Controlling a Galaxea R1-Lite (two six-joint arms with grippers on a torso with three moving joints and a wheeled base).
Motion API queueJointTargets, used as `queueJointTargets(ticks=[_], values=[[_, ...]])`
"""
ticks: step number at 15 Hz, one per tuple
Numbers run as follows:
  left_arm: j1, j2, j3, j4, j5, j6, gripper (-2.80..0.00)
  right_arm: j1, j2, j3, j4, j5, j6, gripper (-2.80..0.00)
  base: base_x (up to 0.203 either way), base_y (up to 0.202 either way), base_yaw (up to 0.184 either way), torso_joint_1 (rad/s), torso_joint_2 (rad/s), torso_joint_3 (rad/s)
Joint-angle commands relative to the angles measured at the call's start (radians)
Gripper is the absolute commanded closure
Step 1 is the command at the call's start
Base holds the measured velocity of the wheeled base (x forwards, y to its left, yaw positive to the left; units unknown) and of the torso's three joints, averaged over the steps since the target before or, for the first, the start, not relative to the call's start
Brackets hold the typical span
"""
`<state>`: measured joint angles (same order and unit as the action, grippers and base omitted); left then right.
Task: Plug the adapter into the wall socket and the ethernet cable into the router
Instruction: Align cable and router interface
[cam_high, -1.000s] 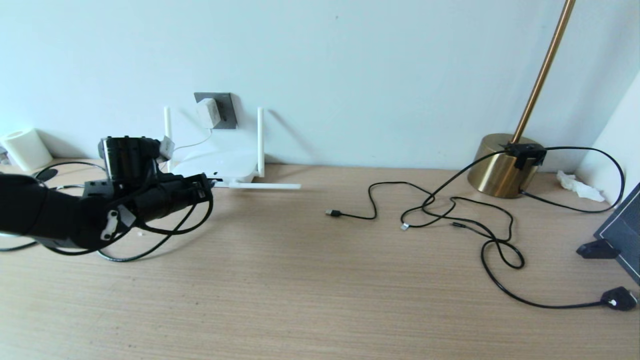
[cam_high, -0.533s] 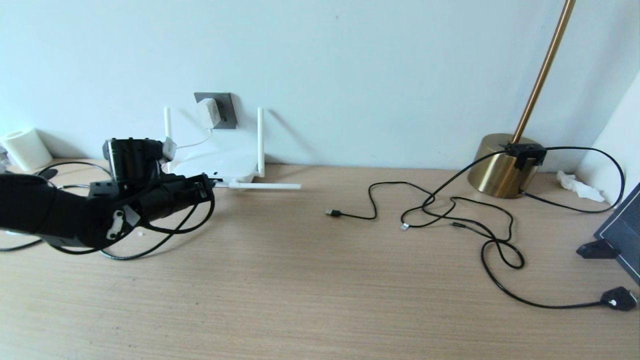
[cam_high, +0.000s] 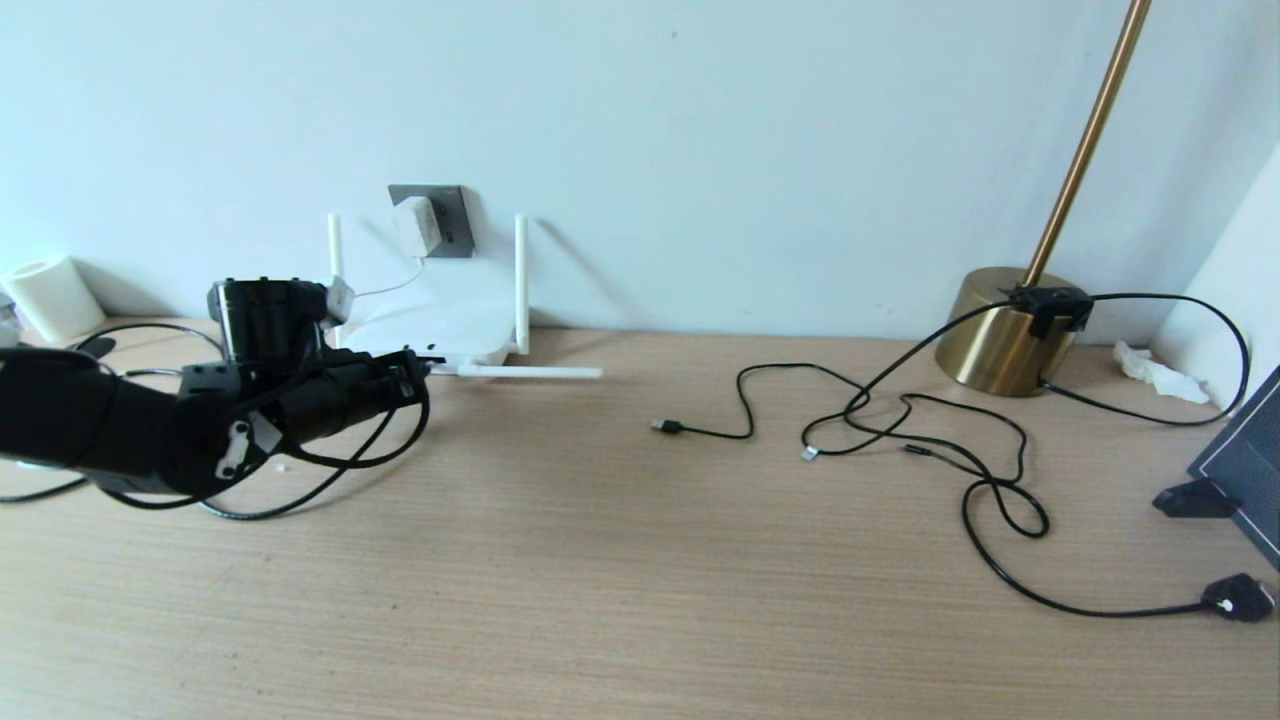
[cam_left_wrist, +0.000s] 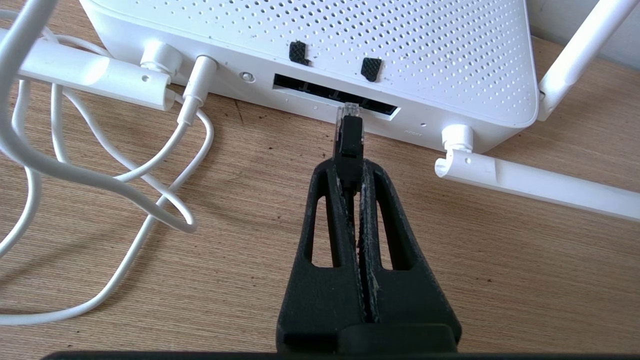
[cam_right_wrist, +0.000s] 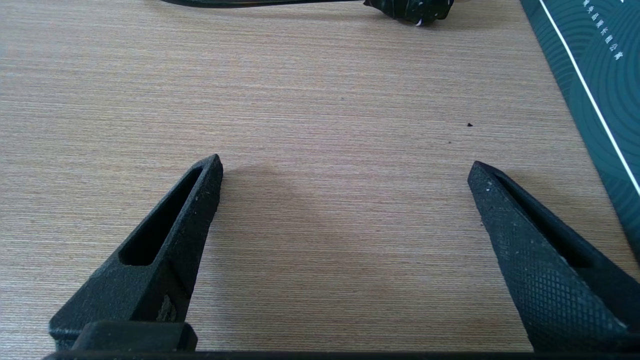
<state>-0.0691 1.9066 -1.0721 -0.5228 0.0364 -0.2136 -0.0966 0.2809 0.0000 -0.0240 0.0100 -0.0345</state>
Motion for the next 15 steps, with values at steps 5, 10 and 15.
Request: queueJointTargets(ticks=[5,10,15], values=[[0.002,-0.046,0.015,0.030,0.003,0.098,0.00,0.000,0.003,0.008,-0.001,0.001,-0.001,-2.80,0.000,0.000,0.000,0.000,0.00,0.000],[0.053,-0.047,0.024,0.049,-0.103,0.192,0.00,0.000,0.004,0.008,-0.001,0.001,0.002,-2.80,0.000,0.000,0.000,0.000,0.00,0.000],[0.054,-0.046,0.026,0.041,-0.144,0.192,0.00,0.000,0.004,0.008,-0.001,0.001,0.004,-2.80,0.000,0.000,0.000,0.000,0.00,0.000]])
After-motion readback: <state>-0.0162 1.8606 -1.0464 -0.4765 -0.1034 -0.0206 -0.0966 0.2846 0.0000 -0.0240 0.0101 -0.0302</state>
